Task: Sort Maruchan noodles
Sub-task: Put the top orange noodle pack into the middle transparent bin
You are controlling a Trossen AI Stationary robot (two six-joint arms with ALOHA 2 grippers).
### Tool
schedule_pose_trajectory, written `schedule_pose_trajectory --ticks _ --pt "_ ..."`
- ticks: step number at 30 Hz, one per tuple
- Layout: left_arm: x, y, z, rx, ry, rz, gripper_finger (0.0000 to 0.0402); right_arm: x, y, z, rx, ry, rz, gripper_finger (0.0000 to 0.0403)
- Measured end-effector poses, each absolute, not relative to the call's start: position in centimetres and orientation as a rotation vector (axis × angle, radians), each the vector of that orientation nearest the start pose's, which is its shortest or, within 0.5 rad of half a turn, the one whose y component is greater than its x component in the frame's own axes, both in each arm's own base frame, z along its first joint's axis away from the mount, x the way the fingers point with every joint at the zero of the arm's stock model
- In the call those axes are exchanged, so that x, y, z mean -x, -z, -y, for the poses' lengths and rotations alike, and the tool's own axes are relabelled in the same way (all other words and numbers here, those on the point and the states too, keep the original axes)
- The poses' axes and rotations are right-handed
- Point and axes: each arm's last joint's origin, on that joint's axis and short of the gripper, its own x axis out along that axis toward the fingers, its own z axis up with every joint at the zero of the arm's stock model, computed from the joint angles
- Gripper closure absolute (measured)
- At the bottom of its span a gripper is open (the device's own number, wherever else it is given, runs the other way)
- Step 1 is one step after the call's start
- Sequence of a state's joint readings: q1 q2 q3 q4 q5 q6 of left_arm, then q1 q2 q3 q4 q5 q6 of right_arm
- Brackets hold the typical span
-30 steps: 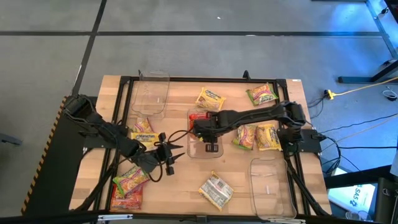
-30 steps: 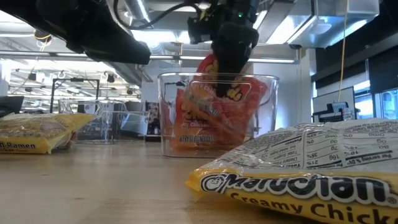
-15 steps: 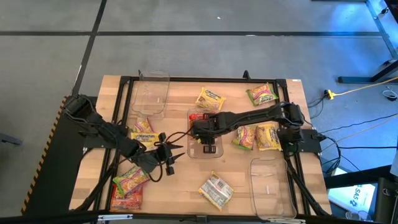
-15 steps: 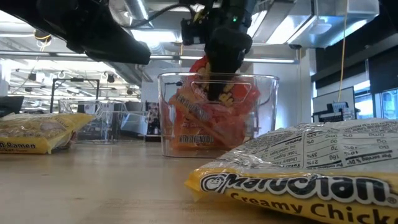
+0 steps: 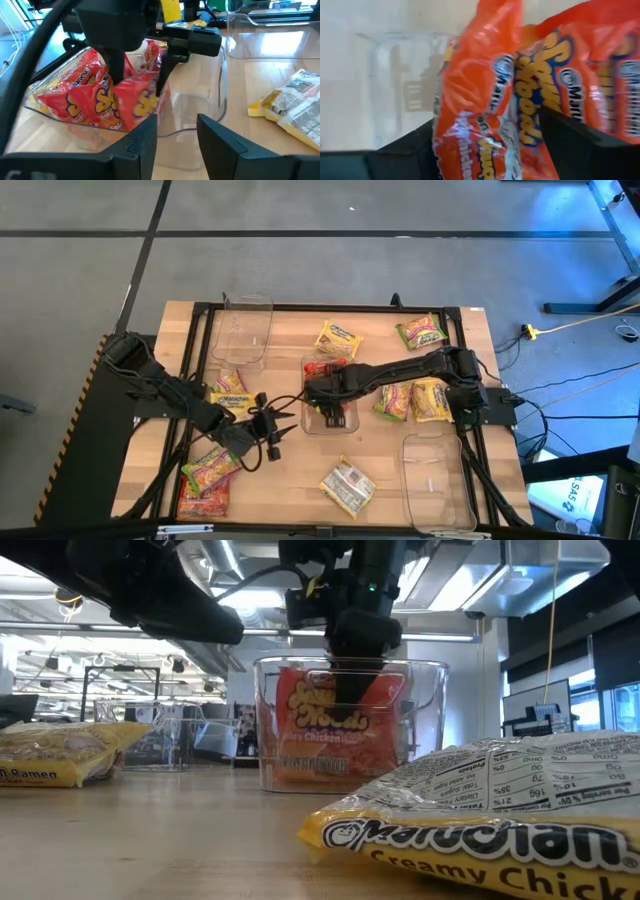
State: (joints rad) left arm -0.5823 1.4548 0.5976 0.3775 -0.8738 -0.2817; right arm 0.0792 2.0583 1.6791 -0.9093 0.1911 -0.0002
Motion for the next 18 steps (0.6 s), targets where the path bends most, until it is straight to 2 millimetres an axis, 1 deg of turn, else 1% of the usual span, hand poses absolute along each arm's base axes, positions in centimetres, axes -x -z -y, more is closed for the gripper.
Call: schedule_pose_trajectory --ticks 4,11,16,18 --pt "-23.9 -18.0 13.1 -0.043 -0.332 -0.314 0.0271 -42.1 -21.5 -2.6 0.226 0.161 -1.257 0.0130" --pt "-23.9 -18.0 13.1 -0.043 -0.331 -0.314 0.0271 -42.2 -23.1 -2.6 0.228 0.161 -1.265 0.0130" --pt "-23.9 -18.0 13.1 -0.043 -0.330 -0.315 0.0271 -42.1 -23.4 -2.3 0.286 0.228 -1.259 0.0130" --pt "-23.9 -18.0 13.1 -0.040 -0.329 -0.315 0.0271 -42.2 -23.4 -2.3 0.290 0.226 -1.254 0.0129"
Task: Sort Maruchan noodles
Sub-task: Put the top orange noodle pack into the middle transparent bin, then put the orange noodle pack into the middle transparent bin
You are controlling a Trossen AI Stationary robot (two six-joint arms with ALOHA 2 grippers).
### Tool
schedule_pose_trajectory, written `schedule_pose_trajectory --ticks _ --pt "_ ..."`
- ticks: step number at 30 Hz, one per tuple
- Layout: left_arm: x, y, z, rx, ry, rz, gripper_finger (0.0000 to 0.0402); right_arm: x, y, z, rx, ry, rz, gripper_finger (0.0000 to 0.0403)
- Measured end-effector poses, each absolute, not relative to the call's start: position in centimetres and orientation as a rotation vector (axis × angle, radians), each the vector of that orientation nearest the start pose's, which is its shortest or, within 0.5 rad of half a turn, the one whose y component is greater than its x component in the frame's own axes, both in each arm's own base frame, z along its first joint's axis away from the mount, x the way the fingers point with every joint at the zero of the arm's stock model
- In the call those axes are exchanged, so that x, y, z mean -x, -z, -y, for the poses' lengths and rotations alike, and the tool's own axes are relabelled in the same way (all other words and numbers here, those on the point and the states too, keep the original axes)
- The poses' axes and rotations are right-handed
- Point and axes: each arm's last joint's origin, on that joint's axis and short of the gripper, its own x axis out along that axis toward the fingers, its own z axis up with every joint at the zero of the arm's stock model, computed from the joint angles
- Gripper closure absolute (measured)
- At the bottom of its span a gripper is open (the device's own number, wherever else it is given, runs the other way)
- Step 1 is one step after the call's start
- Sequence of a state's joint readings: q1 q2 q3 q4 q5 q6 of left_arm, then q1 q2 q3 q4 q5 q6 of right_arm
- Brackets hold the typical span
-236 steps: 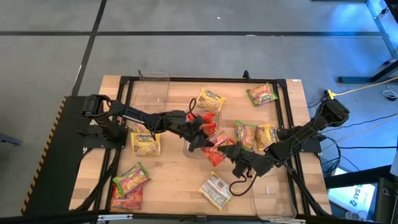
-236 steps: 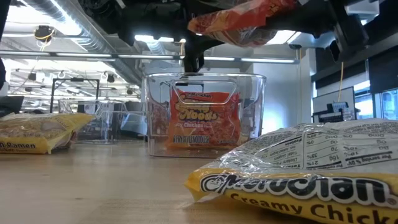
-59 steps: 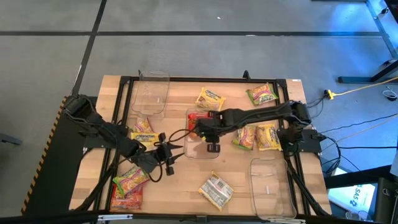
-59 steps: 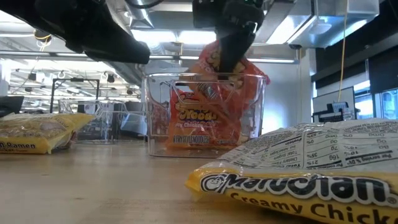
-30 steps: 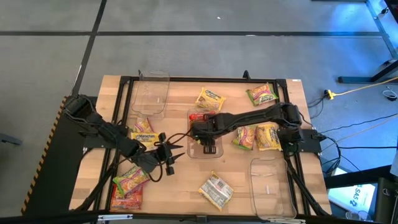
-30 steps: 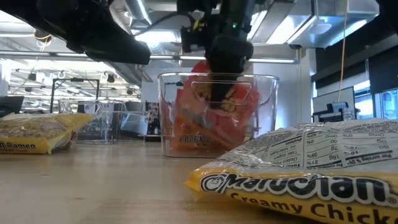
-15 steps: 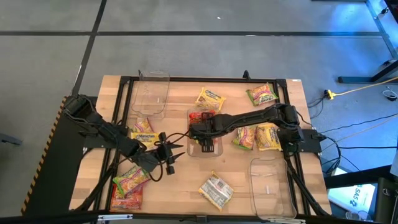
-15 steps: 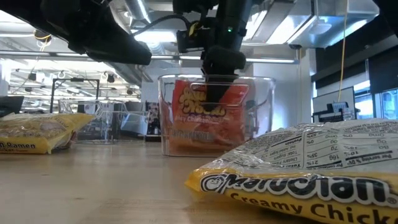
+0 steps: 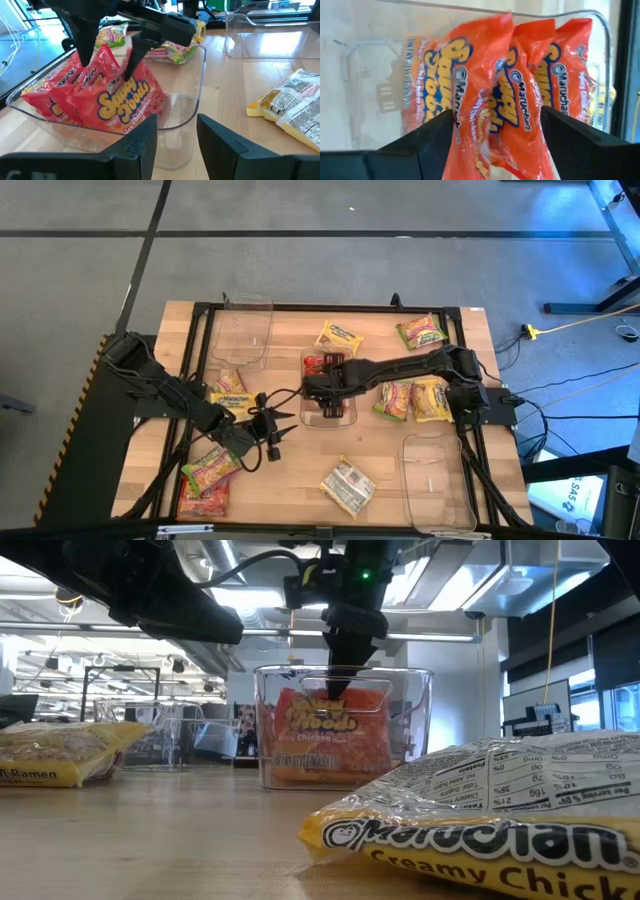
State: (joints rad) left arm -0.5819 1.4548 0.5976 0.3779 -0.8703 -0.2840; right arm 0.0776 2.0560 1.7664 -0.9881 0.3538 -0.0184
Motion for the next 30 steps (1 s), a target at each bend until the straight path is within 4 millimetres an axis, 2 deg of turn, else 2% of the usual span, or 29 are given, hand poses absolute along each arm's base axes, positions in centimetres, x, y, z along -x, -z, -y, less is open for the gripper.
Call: schedule_pose_trajectory --ticks 11,16,22,26,30 --pt "-23.9 -18.0 13.1 -0.037 -0.329 -0.314 0.0271 -42.3 -23.6 -2.8 0.349 0.233 -1.235 0.0129" --pt "-23.9 -18.0 13.1 -0.034 -0.328 -0.310 0.0271 -40.9 -25.7 -4.1 0.383 0.197 -1.216 0.0129" --pt "-24.2 -18.3 13.0 -0.007 -0.331 -0.284 0.0271 -37.6 -28.9 -6.1 0.359 0.176 -1.171 0.0129" --pt "-24.6 -18.6 12.8 0.034 -0.276 -0.271 0.0271 -34.2 -29.0 -7.1 0.322 0.166 -1.143 0.0129" --pt "-25.1 -19.2 12.8 0.095 -0.233 -0.248 0.0271 -30.3 -29.3 -7.9 0.257 0.153 -1.023 0.0129"
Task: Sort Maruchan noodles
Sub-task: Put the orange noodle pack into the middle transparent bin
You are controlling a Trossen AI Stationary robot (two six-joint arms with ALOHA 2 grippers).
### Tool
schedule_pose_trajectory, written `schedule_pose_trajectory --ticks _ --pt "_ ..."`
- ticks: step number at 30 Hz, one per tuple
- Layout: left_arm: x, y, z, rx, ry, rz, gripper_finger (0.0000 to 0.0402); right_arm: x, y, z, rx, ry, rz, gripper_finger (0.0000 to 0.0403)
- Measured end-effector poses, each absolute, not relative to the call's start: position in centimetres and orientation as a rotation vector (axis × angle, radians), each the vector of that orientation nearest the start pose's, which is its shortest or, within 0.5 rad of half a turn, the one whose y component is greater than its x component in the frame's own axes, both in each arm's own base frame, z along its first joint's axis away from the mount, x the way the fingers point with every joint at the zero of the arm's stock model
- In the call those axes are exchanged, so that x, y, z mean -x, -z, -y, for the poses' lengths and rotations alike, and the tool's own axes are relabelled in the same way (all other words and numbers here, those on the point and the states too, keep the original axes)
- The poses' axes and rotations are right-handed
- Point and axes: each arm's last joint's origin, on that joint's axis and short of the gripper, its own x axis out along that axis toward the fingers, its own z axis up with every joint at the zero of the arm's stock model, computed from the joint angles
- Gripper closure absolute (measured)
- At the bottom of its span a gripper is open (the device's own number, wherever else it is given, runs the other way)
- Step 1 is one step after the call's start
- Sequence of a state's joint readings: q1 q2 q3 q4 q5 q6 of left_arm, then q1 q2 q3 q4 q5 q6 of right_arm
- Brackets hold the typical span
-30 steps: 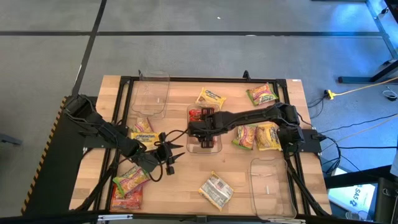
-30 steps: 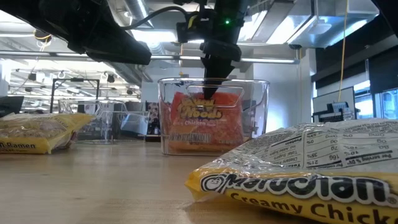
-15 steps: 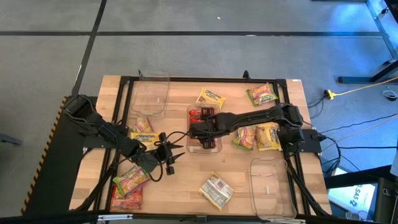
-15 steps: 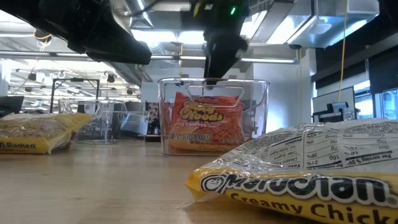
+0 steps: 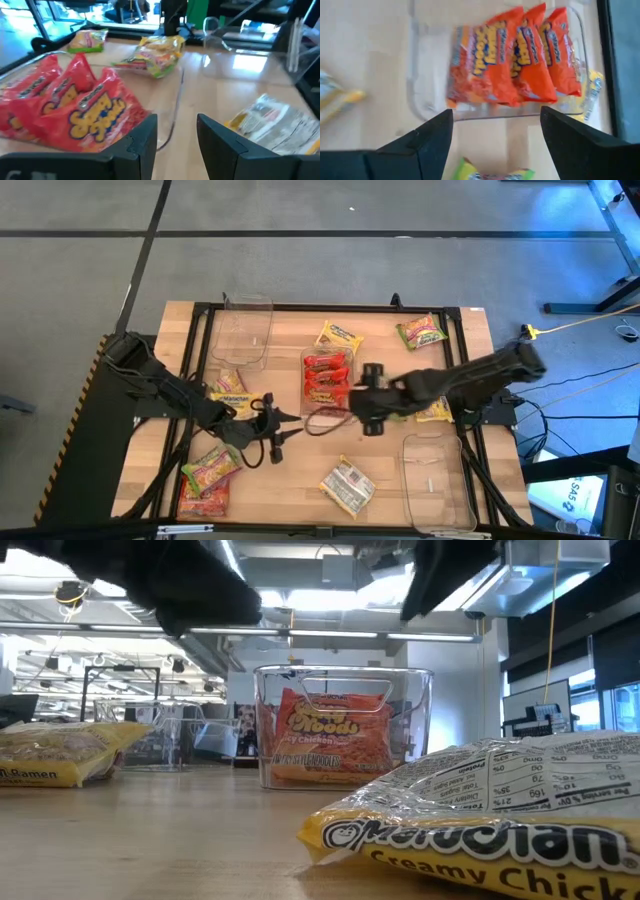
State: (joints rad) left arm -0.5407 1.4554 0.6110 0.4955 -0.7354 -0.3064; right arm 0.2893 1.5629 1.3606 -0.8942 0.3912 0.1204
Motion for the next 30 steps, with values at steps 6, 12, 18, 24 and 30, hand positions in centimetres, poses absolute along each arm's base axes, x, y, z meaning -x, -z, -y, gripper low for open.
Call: schedule_pose_trajectory --ticks 6,12,18,24,30 --pt "-26.2 -22.2 15.1 0.129 -0.170 -0.247 0.0271 -26.0 -29.7 -9.7 0.138 0.072 -0.812 0.0130" --pt "-26.8 -24.7 19.0 0.193 -0.122 -0.380 0.0271 -24.5 -28.6 -13.4 0.050 -0.114 -0.668 0.0130" --pt "-25.2 -25.6 23.7 0.649 -0.011 -0.729 0.0271 -23.8 -27.7 -17.2 0.008 -0.241 -0.641 0.0130" --pt "-21.1 -24.9 28.2 1.120 -0.031 -1.051 0.0271 -23.7 -27.3 -19.5 -0.047 -0.297 -0.593 0.0130" --pt "-16.5 -22.7 29.0 1.232 -0.435 -1.214 0.0271 -24.6 -26.0 -20.9 -0.079 -0.328 -0.588 0.0130"
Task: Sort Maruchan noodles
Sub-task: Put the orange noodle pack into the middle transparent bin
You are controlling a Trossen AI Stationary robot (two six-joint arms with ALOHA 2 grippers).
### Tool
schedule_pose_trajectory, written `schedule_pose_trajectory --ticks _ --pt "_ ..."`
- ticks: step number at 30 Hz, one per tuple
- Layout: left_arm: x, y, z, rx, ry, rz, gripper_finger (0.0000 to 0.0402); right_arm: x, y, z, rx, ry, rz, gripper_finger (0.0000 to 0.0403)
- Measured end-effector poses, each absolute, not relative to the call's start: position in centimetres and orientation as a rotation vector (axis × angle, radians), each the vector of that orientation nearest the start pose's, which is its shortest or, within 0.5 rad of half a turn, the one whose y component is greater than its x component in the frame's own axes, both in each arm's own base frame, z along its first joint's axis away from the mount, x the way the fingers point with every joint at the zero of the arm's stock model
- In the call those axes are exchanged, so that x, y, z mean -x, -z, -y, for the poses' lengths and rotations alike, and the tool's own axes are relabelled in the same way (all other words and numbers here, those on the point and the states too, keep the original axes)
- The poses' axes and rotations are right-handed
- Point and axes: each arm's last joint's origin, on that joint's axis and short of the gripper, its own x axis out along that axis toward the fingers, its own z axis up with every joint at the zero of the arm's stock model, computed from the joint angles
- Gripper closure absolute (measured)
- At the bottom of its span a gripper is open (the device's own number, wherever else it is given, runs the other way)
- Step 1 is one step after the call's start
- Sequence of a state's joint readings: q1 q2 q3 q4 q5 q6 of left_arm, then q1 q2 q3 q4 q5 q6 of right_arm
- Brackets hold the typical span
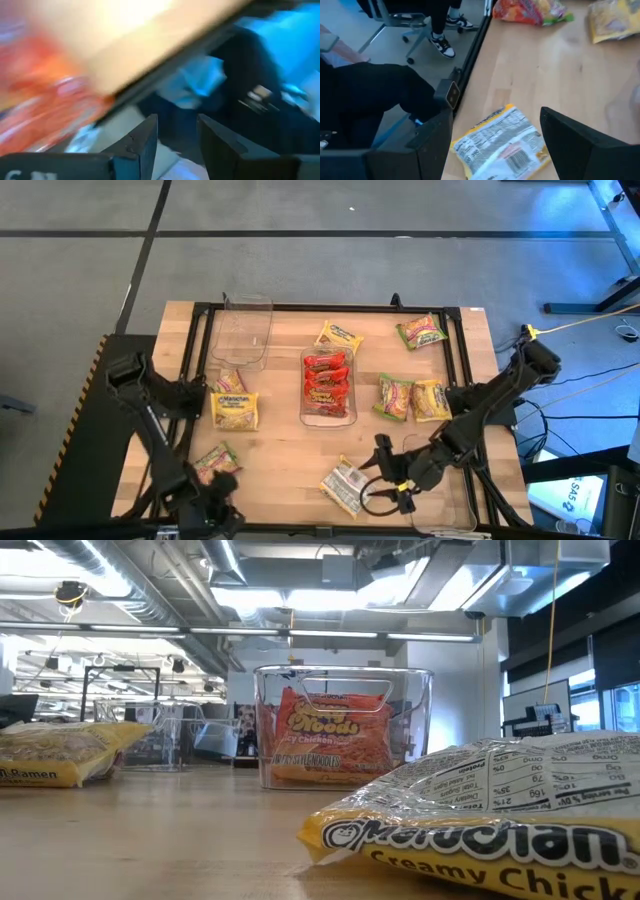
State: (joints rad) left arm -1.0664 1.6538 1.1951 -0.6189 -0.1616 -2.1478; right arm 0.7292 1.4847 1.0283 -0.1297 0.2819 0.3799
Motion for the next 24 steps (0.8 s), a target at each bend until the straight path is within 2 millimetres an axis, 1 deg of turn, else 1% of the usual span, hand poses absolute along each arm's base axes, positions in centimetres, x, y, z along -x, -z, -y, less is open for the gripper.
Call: schedule_pose_trajectory --ticks 2,4,7,10,14,15,19,22,24 --pt "-15.5 -22.0 29.0 1.236 -0.560 -1.260 0.0271 -25.0 -25.4 -21.3 -0.097 -0.346 -0.599 0.0130" --pt "-15.1 -21.5 29.0 1.218 -0.623 -1.323 0.0271 -25.3 -24.7 -21.6 -0.096 -0.355 -0.617 0.0130" --pt "-14.9 -20.8 28.7 1.168 -0.702 -1.374 0.0271 -25.6 -23.8 -21.9 -0.104 -0.344 -0.642 0.0130" --pt "-15.1 -20.0 28.6 1.133 -0.748 -1.405 0.0271 -25.9 -23.3 -22.2 -0.111 -0.350 -0.644 0.0130" --pt "-14.7 -19.0 28.4 1.039 -0.839 -1.521 0.0271 -26.0 -23.0 -22.4 -0.113 -0.366 -0.658 0.0130" --pt "-14.5 -18.7 28.4 1.018 -0.858 -1.528 0.0271 -26.0 -22.9 -22.4 -0.112 -0.365 -0.660 0.0130" --pt "-14.7 -17.9 28.8 0.989 -0.827 -1.514 0.0271 -26.0 -22.9 -22.4 -0.112 -0.366 -0.660 0.0130" --pt "-15.5 -17.6 29.2 0.987 -0.723 -1.489 0.0271 -26.0 -22.9 -22.4 -0.111 -0.363 -0.661 0.0130" --pt "-16.1 -17.7 29.4 0.993 -0.650 -1.429 0.0271 -26.0 -22.9 -22.3 -0.109 -0.362 -0.664 0.0130"
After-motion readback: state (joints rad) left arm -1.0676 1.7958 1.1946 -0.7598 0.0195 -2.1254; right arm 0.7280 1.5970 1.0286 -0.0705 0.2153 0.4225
